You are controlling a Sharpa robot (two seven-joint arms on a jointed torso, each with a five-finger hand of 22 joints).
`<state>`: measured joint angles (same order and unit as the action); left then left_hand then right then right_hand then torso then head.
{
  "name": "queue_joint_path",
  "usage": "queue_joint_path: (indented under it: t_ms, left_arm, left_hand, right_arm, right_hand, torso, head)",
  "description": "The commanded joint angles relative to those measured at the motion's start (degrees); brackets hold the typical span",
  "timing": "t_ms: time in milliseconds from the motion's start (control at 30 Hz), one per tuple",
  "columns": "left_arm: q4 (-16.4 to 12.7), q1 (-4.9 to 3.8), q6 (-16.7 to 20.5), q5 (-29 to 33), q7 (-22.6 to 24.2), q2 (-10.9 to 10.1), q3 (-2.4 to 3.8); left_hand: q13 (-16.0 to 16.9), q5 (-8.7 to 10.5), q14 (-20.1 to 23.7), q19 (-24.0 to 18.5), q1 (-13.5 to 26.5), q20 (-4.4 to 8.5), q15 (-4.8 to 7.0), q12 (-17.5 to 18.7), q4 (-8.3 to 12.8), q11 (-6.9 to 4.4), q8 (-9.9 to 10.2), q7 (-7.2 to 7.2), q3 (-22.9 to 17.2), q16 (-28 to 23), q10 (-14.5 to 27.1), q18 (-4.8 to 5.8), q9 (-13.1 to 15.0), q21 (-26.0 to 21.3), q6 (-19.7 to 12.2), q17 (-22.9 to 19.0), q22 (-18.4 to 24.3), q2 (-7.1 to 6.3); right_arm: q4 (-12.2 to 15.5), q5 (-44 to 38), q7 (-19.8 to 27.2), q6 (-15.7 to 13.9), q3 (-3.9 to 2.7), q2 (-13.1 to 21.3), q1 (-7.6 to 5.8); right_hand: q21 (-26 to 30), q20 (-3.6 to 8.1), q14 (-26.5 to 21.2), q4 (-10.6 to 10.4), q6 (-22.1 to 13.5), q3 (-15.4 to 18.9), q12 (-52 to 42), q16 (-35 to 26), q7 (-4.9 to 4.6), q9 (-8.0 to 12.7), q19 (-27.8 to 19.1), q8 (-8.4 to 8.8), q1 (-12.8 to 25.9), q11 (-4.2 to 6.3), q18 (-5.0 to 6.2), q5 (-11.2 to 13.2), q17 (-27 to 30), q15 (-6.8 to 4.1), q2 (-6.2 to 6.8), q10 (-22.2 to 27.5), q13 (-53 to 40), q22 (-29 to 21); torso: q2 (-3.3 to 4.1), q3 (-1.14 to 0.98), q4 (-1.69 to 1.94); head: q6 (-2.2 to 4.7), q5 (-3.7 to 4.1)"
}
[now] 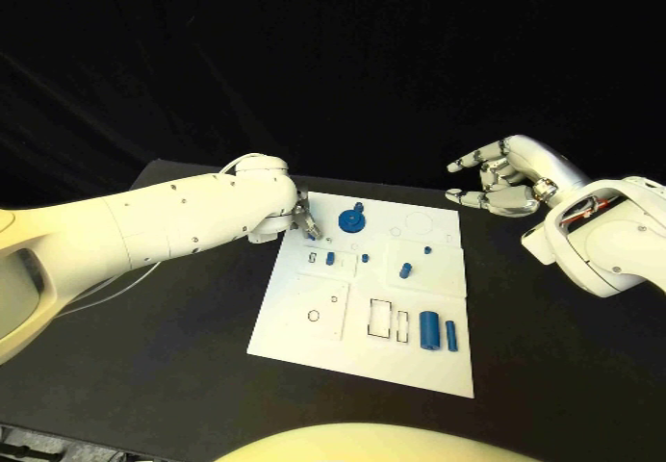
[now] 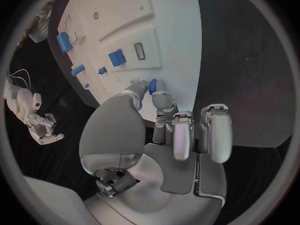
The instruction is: Assemble the parts on the task board
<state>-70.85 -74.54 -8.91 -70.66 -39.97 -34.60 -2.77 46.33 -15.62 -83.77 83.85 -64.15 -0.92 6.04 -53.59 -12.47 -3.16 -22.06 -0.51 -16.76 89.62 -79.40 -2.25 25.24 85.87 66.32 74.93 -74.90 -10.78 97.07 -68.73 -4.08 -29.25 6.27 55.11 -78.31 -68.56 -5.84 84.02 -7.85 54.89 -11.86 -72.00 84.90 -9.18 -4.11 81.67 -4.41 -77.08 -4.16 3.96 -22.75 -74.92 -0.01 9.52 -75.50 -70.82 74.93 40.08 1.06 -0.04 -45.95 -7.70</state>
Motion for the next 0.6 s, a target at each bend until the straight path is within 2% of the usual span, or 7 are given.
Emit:
queue_joint_path:
  t_ms: [33, 267, 467, 600]
  left_arm:
    - [0.0, 0.00, 0.1, 0.0, -2.3, 0.1, 0.03]
    - [0.1, 0.00, 0.0, 0.0, -2.3, 0.1, 0.04]
    - [0.1, 0.00, 0.1, 0.0, -2.3, 0.1, 0.04]
    - [0.1, 0.00, 0.1, 0.1, -2.3, 0.1, 0.05]
  left_hand:
    - [0.1, 0.04, -6.2, 2.4, -1.2, 0.20, -0.15, -0.2, -0.4, 0.06, 0.1, -0.20, 1.2, 0.4, 0.3, 0.80, -0.2, 0.1, 0.4, 15.1, -10.5, 0.23]
    - [0.1, 0.04, -6.2, 2.4, -1.2, 0.20, -0.15, -0.2, -0.4, 0.06, 0.1, -0.20, 1.2, 0.4, 0.3, 0.80, -0.2, 0.1, 0.4, 15.1, -10.5, 0.23]
    - [0.4, 0.04, -6.2, 2.5, -1.5, 0.19, -0.15, -0.4, -1.3, 0.08, 0.0, -0.25, 2.5, 0.4, 0.2, 0.83, -0.5, 0.2, 0.4, 15.1, -10.6, 0.68]
    - [0.6, 0.09, -6.2, 2.5, -1.2, 0.16, -0.20, -0.7, -2.8, 0.13, -0.1, -0.29, 4.7, 0.4, 0.1, 0.85, -0.8, 0.2, 0.6, 15.1, -10.7, 0.91]
  right_arm:
    - [0.1, -0.3, 0.0, 0.2, -0.01, 0.0, -0.01]
    - [0.1, -0.3, 0.0, 0.2, -0.01, 0.0, -0.01]
    - [0.1, -0.3, 0.0, 0.2, -0.01, 0.0, -0.01]
    - [0.1, -0.3, 0.0, 0.2, -0.01, 0.0, -0.01]
  right_hand:
    - [0.3, -0.06, 4.0, -0.2, 0.5, 0.0, 0.3, -0.3, 0.13, 0.1, -0.4, -0.13, 0.4, 0.13, 0.26, -0.3, -7.6, -0.20, 0.37, 0.1, 0.1, 8.5]
    - [0.2, -0.05, 4.0, -0.3, 0.5, 0.0, 0.2, -0.3, 0.15, 0.1, -0.4, -0.10, 0.4, 0.14, 0.24, -0.3, -7.6, -0.22, 0.38, 0.0, 0.0, 8.6]
    - [0.2, -0.05, 4.0, -0.3, 0.5, 0.0, 0.2, -0.3, 0.15, 0.1, -0.4, -0.10, 0.4, 0.14, 0.24, -0.3, -7.6, -0.22, 0.38, 0.0, 0.0, 8.6]
    - [0.2, -0.05, 4.0, -0.3, 0.5, 0.0, 0.2, -0.3, 0.15, 0.1, -0.4, -0.10, 0.4, 0.14, 0.24, -0.3, -7.6, -0.22, 0.38, 0.0, 0.0, 8.6]
  torso:
    - [-0.02, -0.01, 0.00]
    - [-0.01, -0.01, -0.01]
    - [0.01, -0.01, -0.02]
    - [0.00, 0.00, 0.00]
  head:
    - [-0.02, 0.01]
    - [-0.08, -0.01]
    - [-0.04, 0.01]
    - [-0.04, 0.01]
